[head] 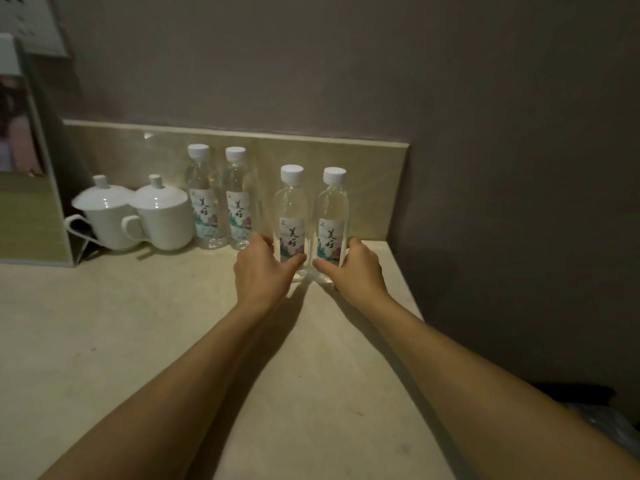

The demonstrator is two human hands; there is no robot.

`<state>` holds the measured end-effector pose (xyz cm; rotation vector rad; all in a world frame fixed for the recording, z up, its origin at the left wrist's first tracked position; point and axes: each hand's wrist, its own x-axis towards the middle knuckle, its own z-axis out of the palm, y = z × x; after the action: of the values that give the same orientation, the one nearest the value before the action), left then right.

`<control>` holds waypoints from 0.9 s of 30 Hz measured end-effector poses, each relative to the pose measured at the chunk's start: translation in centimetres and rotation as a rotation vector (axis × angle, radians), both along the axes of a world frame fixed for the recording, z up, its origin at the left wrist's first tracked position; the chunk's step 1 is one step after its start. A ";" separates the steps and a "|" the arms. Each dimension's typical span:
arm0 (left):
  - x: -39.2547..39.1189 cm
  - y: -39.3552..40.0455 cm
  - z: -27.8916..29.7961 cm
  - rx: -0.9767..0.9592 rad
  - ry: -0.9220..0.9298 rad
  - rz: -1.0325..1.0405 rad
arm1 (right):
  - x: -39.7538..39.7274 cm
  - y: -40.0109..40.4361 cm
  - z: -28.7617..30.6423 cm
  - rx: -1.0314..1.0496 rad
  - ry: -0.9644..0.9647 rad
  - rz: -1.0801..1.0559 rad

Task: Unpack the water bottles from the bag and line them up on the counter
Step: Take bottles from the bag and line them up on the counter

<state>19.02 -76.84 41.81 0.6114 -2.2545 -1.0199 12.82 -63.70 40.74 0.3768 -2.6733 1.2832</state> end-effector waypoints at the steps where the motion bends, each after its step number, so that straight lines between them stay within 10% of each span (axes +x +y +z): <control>1: -0.2 -0.2 0.0 0.007 0.004 0.008 | -0.2 -0.3 0.0 0.003 -0.001 -0.003; 27: -5.1 -3.0 -0.9 -0.010 0.107 0.102 | -4.9 -5.2 0.3 0.016 -0.015 0.006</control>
<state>13.93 -79.85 40.92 0.6460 -2.1122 -0.9678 7.92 -68.93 41.08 0.3785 -2.6983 1.2718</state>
